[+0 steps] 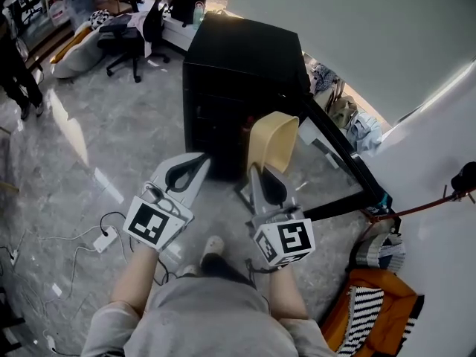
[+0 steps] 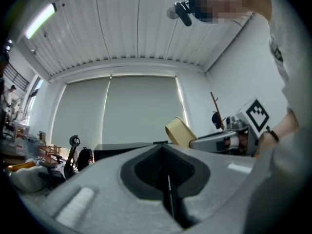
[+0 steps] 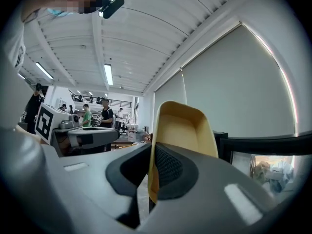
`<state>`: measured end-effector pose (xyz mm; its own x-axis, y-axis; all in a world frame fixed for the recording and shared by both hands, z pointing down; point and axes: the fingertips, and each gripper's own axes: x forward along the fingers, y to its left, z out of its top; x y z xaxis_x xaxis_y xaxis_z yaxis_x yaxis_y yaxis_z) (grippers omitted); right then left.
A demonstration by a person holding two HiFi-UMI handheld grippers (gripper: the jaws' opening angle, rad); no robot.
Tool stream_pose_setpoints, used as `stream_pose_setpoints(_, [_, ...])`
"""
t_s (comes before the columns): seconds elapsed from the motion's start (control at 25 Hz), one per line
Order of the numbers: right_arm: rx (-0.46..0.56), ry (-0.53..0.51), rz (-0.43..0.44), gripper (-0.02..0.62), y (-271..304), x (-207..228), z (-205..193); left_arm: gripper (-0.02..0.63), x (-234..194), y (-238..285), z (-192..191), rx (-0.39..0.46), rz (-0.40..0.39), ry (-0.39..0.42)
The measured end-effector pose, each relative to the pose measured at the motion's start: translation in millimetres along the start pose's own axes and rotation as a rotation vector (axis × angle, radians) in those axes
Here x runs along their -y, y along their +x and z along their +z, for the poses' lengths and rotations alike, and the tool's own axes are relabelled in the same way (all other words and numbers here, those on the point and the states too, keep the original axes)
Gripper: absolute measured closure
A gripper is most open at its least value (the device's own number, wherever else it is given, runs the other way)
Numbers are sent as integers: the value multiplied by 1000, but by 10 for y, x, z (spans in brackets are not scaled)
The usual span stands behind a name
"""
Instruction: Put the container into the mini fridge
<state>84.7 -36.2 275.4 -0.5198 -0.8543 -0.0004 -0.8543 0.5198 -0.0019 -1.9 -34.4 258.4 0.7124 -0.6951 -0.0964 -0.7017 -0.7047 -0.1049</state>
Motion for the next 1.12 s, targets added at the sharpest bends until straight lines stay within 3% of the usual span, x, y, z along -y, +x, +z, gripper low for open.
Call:
stream_pose_setpoints(0.68, [-9, 4, 99, 578, 516, 498, -158, 604, -288, 518, -167, -22, 93, 22])
stream_pose_setpoints(1.12, [-85, -36, 108, 578, 897, 491, -308, 604, -633, 650, -250, -33, 69, -4])
